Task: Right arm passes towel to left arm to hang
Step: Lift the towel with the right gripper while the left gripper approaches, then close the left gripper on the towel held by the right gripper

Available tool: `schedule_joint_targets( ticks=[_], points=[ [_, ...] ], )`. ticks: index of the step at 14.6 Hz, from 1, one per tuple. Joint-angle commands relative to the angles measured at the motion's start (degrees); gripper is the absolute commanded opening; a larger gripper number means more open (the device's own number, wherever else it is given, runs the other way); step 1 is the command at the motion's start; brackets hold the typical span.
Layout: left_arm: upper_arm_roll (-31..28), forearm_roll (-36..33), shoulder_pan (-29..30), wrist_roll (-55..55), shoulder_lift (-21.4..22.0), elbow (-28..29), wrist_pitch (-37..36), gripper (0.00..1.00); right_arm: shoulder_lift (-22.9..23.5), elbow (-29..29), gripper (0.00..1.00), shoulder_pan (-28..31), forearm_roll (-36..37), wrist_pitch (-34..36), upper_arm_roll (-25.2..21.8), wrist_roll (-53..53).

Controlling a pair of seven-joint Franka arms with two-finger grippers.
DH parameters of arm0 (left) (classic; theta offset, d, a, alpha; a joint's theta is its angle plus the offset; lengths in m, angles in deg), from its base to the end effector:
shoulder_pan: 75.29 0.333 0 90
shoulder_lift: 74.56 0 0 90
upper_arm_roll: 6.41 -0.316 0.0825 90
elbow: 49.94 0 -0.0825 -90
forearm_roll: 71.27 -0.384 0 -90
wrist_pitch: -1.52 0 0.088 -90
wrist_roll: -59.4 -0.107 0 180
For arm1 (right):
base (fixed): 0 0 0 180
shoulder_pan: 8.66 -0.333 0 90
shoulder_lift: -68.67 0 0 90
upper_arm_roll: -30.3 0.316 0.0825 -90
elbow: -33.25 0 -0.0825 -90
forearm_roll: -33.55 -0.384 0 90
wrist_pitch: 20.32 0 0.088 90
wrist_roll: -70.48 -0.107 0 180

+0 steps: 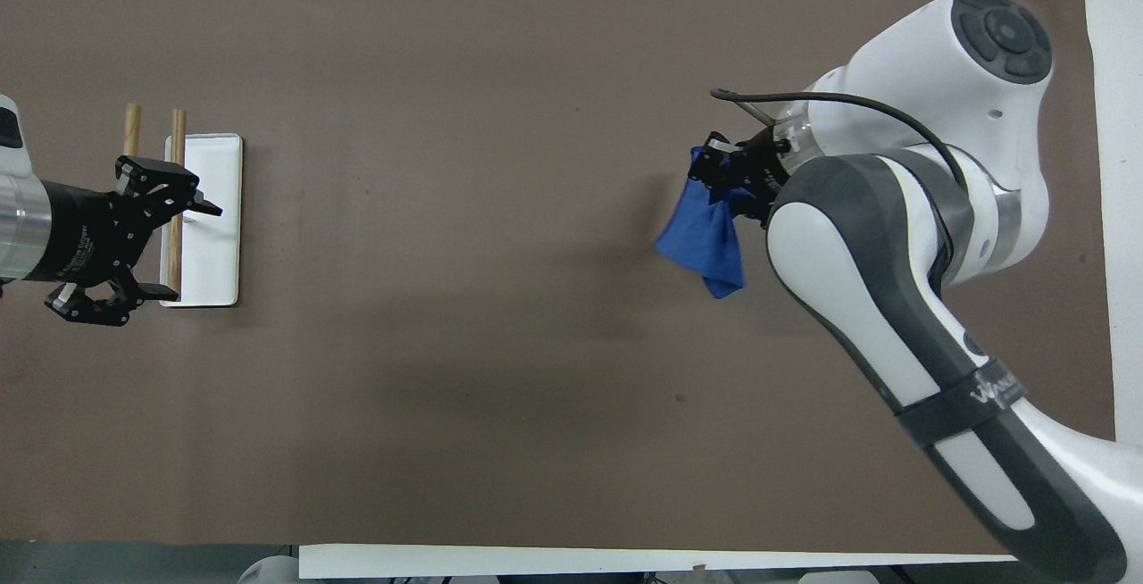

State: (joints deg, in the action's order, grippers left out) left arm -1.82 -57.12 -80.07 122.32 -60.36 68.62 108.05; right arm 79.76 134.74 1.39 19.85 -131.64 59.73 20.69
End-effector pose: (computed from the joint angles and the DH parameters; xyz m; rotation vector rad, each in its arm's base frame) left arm 0.4776 -0.1010 0.5422 2.5777 1.4129 -0.1450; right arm 0.5771 0.2016 0.4648 -2.7295 0.8839 0.2610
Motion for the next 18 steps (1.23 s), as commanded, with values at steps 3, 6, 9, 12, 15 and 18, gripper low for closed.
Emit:
schedule_joint_targets(
  ticks=[3,6,9,12,15,18],
  points=[
    [-0.20,11.32,-0.75,17.56,2.06,7.63,7.80,1.00,1.21,-1.04,0.00,0.76,-11.58,-10.29,7.82,-17.59],
    [-0.11,15.19,-3.47,23.73,2.50,10.46,10.01,1.00,3.05,-1.04,0.00,-0.82,-18.36,-22.58,13.01,-25.86],
    [-0.02,17.04,-8.13,29.95,2.15,10.64,14.82,1.00,5.07,-0.95,0.00,-2.84,-19.16,-33.66,17.05,-31.13],
    [0.07,18.88,-9.28,30.68,2.15,10.99,16.69,1.00,6.39,-1.04,0.00,-3.90,-19.16,-40.71,20.83,-34.92],
    [1.21,22.48,-9.20,30.94,1.45,11.61,23.27,1.00,7.54,-1.04,0.00,-4.96,-19.16,-44.24,21.63,-36.60],
    [1.12,23.46,-8.49,30.94,0.74,11.34,24.61,1.00,7.71,-1.04,0.00,-4.96,-19.16,-44.24,22.25,-36.69]
  ],
)
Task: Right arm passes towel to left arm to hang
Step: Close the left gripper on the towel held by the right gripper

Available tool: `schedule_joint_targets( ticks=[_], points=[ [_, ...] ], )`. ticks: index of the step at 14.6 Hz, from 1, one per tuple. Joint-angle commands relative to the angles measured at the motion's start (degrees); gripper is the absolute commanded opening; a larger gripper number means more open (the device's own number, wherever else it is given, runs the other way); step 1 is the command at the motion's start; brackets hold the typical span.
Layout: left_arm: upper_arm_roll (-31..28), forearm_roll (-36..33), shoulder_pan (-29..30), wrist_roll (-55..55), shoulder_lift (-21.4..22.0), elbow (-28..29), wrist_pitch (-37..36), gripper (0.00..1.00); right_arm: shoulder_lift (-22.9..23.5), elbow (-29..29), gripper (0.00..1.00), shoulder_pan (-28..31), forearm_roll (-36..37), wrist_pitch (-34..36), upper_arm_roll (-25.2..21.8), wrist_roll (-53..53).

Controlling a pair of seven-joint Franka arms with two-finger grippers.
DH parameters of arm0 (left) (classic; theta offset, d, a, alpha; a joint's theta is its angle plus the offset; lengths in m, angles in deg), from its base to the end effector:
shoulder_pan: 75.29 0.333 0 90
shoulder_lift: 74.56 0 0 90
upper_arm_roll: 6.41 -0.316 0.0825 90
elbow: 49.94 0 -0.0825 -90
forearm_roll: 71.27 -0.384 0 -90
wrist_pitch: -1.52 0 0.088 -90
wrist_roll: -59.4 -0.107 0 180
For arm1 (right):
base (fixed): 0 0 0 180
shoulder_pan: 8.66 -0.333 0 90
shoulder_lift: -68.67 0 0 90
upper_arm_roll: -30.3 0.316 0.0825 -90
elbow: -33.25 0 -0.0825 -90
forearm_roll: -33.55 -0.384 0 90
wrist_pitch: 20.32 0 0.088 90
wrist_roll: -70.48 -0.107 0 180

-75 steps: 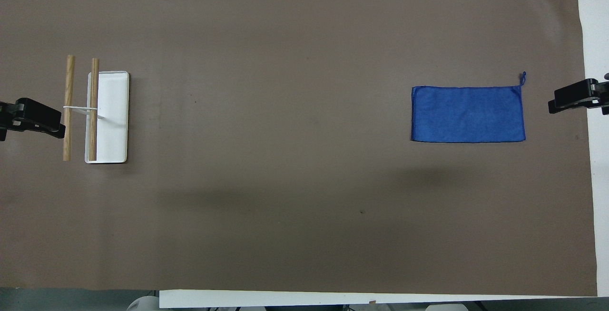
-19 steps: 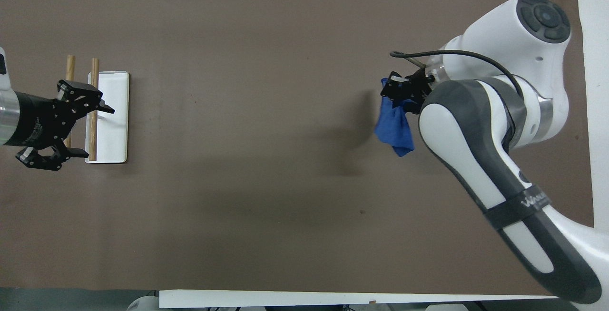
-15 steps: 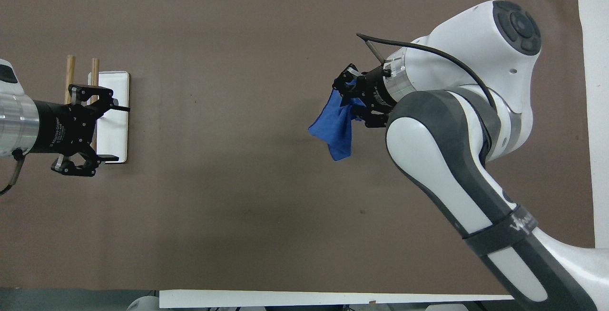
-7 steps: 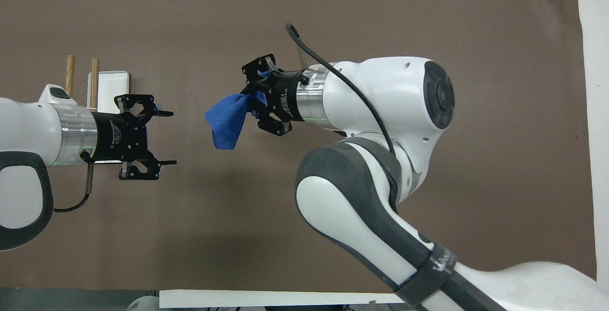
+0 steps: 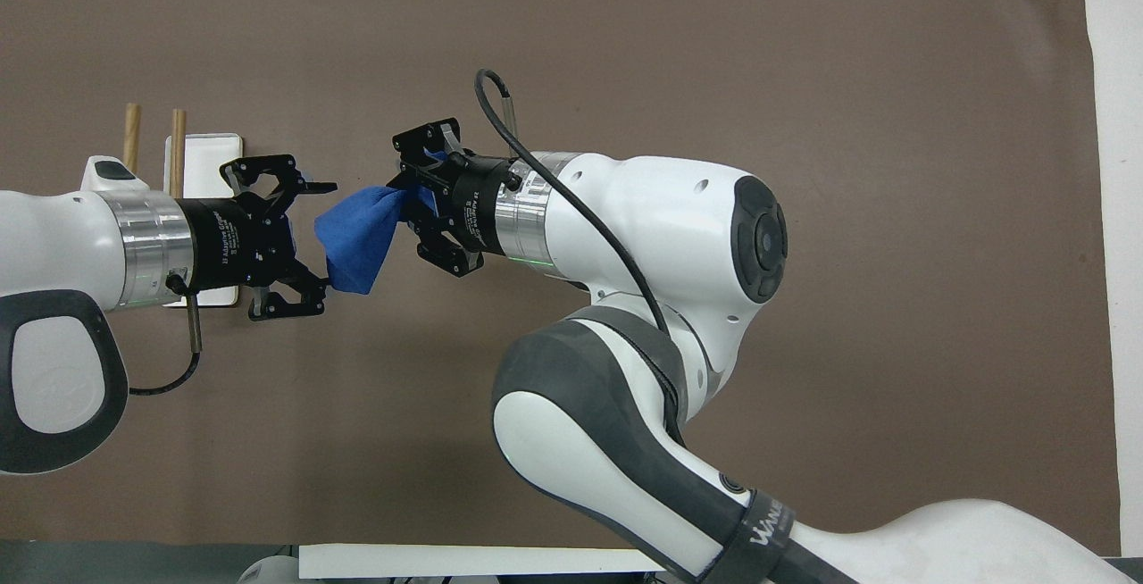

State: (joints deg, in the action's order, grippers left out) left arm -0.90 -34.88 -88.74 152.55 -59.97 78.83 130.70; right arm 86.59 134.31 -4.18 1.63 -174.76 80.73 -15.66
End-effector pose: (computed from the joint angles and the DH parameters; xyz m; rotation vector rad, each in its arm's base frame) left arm 0.4663 -0.1800 0.5008 1.7859 1.9116 -0.3832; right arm 0.5188 0.4218 0.5182 -1.8339 1.3119 0.3638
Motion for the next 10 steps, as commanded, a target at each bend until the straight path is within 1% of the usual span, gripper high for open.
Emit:
schedule_joint_targets(
  ticks=[1,2,3,4,5,8,9,10],
  points=[
    [0.20,1.22,-0.34,0.71,0.35,1.13,2.04,1.00,0.88,-0.60,0.00,0.61,-0.95,-1.12,1.25,-0.25],
    [0.29,1.22,-0.52,0.71,0.35,1.13,2.57,1.00,0.88,-0.60,0.00,0.61,-0.95,-1.12,1.25,-0.25],
    [0.38,1.22,-0.52,0.71,0.09,1.13,3.44,0.97,0.88,-0.60,0.00,0.61,-0.86,-1.12,1.25,-0.25],
    [0.38,1.22,-0.61,0.71,-0.87,1.13,4.32,0.90,0.88,-0.69,0.00,0.61,-0.86,-1.12,1.25,-0.25],
    [0.38,1.22,-0.53,0.53,-2.10,1.04,5.64,0.80,0.88,-0.69,0.00,0.61,-0.86,-1.03,1.25,-0.25],
    [0.38,1.04,-0.52,-0.26,-5.44,0.08,7.49,0.66,0.88,-0.69,0.00,0.61,-0.86,-1.03,1.25,-0.25],
    [0.38,1.04,-0.52,-0.17,-6.32,-0.54,7.58,0.57,0.88,-0.69,0.00,0.61,-0.86,-1.12,1.25,-0.16],
    [0.29,1.04,-0.52,-0.17,-6.59,-1.41,7.15,0.43,0.88,-0.69,0.00,0.70,-0.86,-1.03,1.25,-0.16]
  ],
)
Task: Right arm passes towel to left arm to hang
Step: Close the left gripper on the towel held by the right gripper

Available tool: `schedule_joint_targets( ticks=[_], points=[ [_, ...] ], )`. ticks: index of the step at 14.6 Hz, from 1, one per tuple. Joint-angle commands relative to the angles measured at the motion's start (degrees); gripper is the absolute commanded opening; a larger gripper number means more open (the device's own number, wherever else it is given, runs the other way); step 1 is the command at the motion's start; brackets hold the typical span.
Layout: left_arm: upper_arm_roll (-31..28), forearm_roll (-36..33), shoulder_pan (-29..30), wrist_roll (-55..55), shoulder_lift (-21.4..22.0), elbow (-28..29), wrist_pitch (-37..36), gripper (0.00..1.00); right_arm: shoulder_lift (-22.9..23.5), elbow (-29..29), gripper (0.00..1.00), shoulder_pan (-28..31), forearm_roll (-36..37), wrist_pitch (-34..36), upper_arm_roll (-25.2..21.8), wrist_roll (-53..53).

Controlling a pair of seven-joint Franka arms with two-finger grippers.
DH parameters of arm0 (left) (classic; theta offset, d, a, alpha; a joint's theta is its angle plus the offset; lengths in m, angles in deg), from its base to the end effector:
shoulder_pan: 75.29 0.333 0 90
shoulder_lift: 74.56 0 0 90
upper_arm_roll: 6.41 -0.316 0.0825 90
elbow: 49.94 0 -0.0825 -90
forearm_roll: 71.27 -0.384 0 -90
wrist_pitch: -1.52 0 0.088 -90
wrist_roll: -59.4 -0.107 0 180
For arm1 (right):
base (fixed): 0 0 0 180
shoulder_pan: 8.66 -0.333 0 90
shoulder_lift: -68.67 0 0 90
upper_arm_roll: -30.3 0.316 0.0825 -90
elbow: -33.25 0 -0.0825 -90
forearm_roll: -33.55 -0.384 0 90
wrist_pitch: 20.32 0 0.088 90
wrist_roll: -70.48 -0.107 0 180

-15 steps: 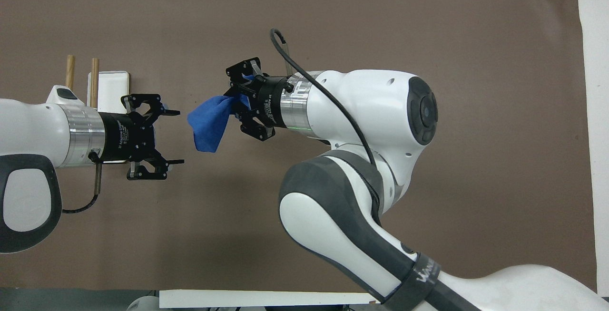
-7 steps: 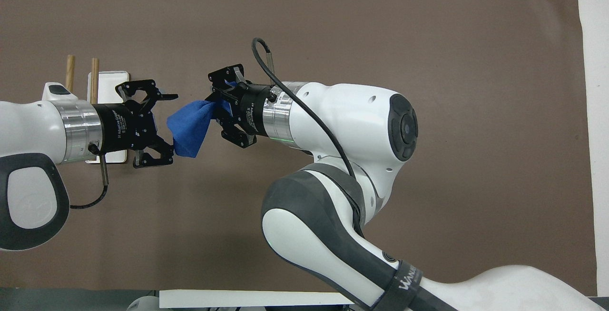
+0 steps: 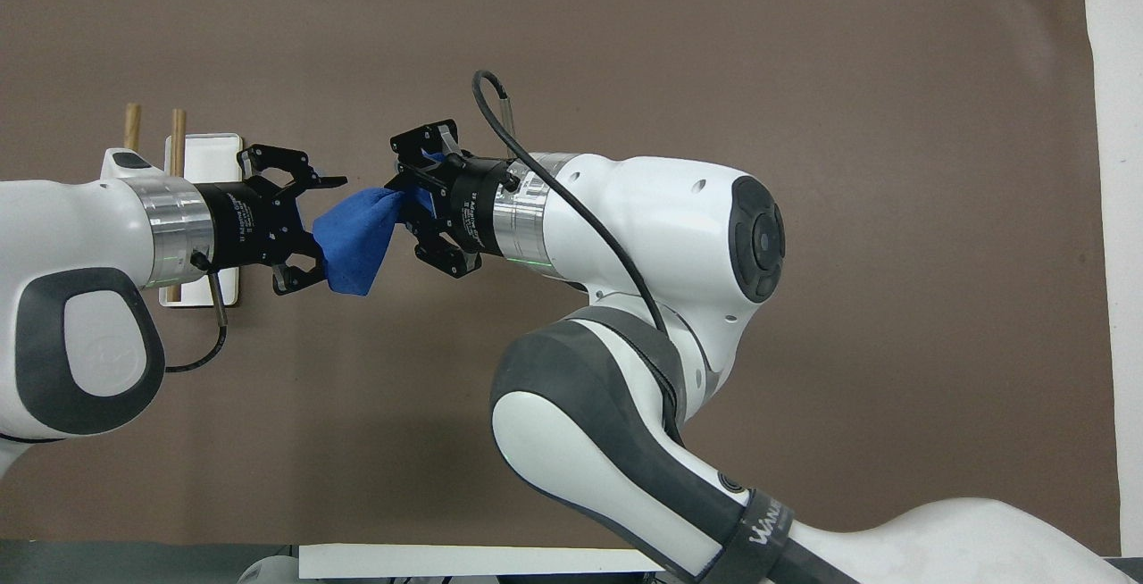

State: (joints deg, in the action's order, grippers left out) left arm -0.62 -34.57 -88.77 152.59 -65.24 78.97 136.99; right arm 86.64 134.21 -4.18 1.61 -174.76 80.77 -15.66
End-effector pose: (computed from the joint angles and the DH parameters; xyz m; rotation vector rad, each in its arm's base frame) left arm 0.4881 -0.1800 0.4630 1.7409 1.9641 -0.3478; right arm 0.5189 0.4220 0.5187 -1.8326 1.3111 0.3647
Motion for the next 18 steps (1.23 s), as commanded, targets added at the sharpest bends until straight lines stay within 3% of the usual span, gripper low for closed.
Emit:
schedule_joint_targets(
  ticks=[1,3,14,15,16,17,18],
  points=[
    [0.02,0.56,-0.49,-0.29,-1.40,-1.81,0.68,0.29,0.84,-0.59,0.00,0.70,-0.84,-1.03,1.21,-0.16],
    [0.02,0.39,-0.57,-1.60,-2.11,-2.61,0.15,0.02,0.84,-0.68,0.00,0.70,-0.84,-1.03,1.21,-0.16],
    [-0.07,0.39,-0.49,-2.31,-2.20,-3.57,0.06,0.00,0.84,-0.68,0.00,0.79,-0.84,-1.03,1.21,-0.07],
    [-0.07,0.30,-0.49,-2.23,-2.20,-3.84,0.06,0.00,0.84,-0.68,0.13,0.79,-0.84,-0.95,1.21,-0.16],
    [-0.07,0.30,-0.40,-2.31,-2.28,-4.10,-0.03,0.00,0.84,-0.59,0.65,1.14,-0.93,-0.60,1.21,-0.25],
    [-0.07,0.21,-0.40,-2.31,-2.28,-4.10,-0.03,0.00,0.75,-0.59,0.99,1.05,-0.84,-0.77,1.21,-0.16],
    [-0.07,0.21,-0.40,-2.31,-2.20,-4.10,0.06,0.00,0.66,-0.59,1.00,1.05,-0.75,-0.77,1.21,0.10]
  ],
)
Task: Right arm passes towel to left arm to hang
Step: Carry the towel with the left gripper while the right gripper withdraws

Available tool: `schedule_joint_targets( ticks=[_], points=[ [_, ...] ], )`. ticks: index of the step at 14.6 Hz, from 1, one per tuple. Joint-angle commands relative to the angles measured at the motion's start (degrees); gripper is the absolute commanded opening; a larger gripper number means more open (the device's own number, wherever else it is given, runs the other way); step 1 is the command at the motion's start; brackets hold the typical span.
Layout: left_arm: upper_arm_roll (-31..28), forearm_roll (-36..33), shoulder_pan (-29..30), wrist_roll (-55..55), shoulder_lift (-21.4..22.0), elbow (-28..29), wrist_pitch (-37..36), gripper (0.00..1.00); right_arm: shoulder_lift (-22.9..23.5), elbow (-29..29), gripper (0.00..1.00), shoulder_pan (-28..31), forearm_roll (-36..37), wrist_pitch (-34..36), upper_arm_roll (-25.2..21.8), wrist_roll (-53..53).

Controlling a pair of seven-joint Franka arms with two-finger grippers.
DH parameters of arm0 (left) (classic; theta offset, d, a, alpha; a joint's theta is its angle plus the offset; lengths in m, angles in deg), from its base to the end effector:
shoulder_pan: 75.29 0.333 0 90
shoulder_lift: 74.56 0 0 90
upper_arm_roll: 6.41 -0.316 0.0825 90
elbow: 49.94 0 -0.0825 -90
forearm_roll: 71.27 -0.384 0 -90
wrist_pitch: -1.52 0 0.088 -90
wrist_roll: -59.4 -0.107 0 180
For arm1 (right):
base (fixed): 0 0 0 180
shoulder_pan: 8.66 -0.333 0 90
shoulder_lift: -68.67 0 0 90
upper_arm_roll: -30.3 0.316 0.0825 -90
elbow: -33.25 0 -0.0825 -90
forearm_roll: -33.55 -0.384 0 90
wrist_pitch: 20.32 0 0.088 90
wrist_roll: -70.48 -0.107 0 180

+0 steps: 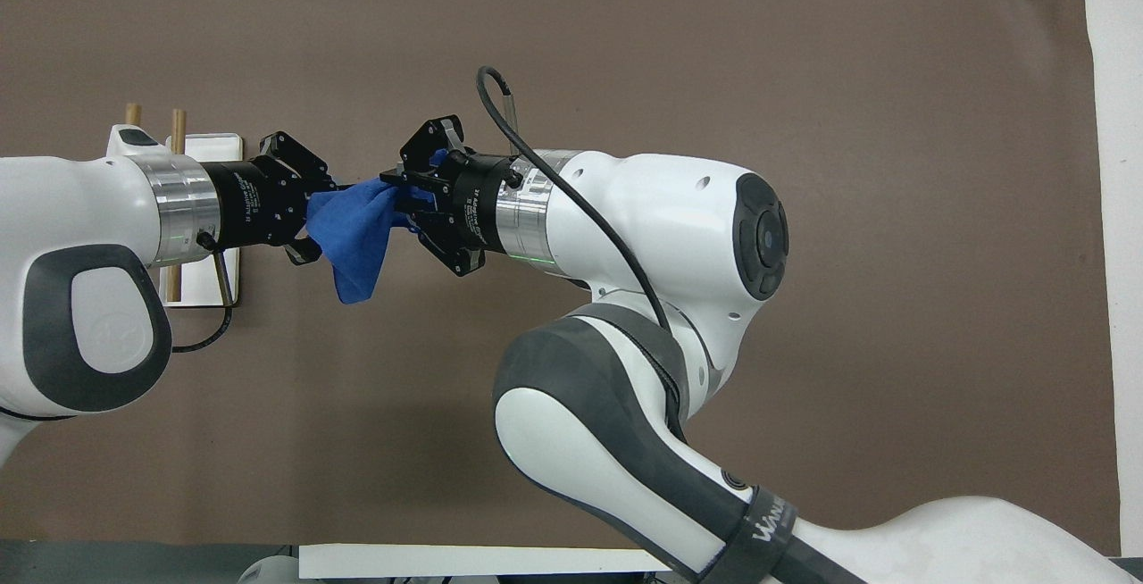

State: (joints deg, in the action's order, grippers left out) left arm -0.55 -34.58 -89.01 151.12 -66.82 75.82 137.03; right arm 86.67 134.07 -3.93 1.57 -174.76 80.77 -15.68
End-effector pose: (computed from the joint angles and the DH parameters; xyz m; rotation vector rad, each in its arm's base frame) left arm 0.5004 -0.1873 0.4757 1.7593 1.9116 -0.3271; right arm 0.5213 0.4197 0.5197 -1.8269 1.3146 0.3628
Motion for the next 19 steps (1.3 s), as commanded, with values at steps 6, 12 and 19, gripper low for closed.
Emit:
schedule_joint_targets(
  ticks=[6,12,19],
  points=[
    [-0.41,-0.05,1.07,-5.14,-2.99,-5.44,0.19,0.00,-3.05,4.10,1.00,0.98,0.16,-0.33,-0.72,15.27],
    [-0.41,-0.05,7.83,-23.42,-2.91,-5.36,-0.24,0.00,-14.56,15.28,1.00,0.90,0.77,12.45,-13.96,48.04],
    [-0.41,-0.14,19.07,-32.98,-2.82,-4.21,0.72,0.00,-21.95,13.09,1.00,0.19,29.06,37.87,-40.33,78.83]
  ],
)
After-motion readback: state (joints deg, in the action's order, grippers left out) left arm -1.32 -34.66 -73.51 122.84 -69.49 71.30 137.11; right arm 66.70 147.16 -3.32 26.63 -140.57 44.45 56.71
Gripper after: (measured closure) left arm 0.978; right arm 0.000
